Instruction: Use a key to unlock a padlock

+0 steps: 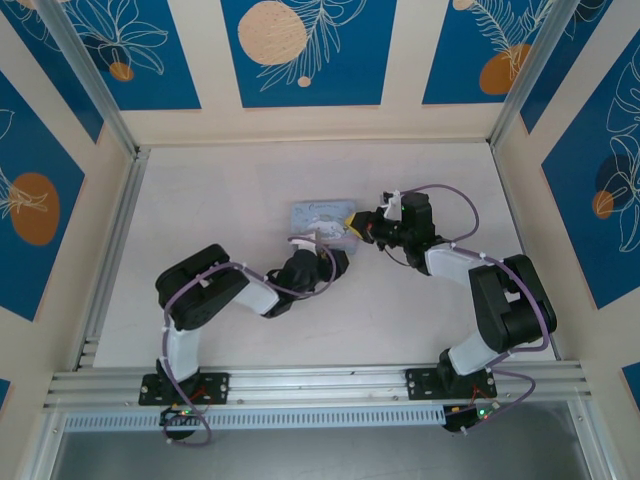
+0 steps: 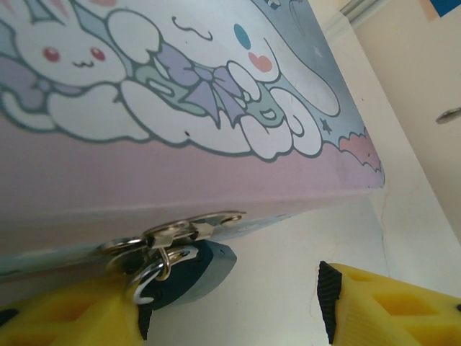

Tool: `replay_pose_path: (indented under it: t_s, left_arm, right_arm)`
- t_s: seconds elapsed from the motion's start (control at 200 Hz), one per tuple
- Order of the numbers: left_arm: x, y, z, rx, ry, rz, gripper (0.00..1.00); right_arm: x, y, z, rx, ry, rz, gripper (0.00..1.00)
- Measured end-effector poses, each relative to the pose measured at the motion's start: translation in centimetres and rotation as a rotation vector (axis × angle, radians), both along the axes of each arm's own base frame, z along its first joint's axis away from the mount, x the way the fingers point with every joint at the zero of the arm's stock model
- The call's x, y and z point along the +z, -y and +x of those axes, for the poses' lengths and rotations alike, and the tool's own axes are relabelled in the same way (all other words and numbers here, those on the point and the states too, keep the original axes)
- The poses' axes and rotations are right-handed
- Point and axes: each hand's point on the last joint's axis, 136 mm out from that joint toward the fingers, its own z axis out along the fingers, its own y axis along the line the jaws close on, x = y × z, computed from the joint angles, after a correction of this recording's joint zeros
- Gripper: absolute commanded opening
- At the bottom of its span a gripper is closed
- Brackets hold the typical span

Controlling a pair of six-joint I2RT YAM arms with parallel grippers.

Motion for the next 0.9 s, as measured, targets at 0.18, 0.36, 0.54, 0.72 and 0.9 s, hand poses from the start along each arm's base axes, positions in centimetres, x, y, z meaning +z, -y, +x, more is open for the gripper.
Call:
replay_pose_path:
  t_s: [0.18,0.36,0.54,0.72,0.9]
  left_arm:
    - [0.2,-0.2,0.4,0.063,-0.005,-0.055,0.60]
    - [0.5,0.1,0.7,0.085,-0.006,-0.134,0.59]
    - [0.6,0.3,0.5,0.089,-0.020,-0.168,0.57]
    - [0.6,0.6,-0.4,0.096,-0.033,-0.203,0.55]
    - [0.5,1.4,-1.1,0.096,-0.042,-0.229,0.55]
  right_arm:
    - [0.1,0.0,0.0,-0.001,0.003,0.001,0.00]
    - [0.1,0.0,0.1,-0.001,0.004,0.002,0.00]
    - [0.1,0.1,0.1,-0.004,0.005,0.002,0.00]
    - [0.1,0.4,0.3,-0.010,0.004,0.003,0.00]
    - [0.1,0.7,0.4,-0.018,0.004,0.003,0.00]
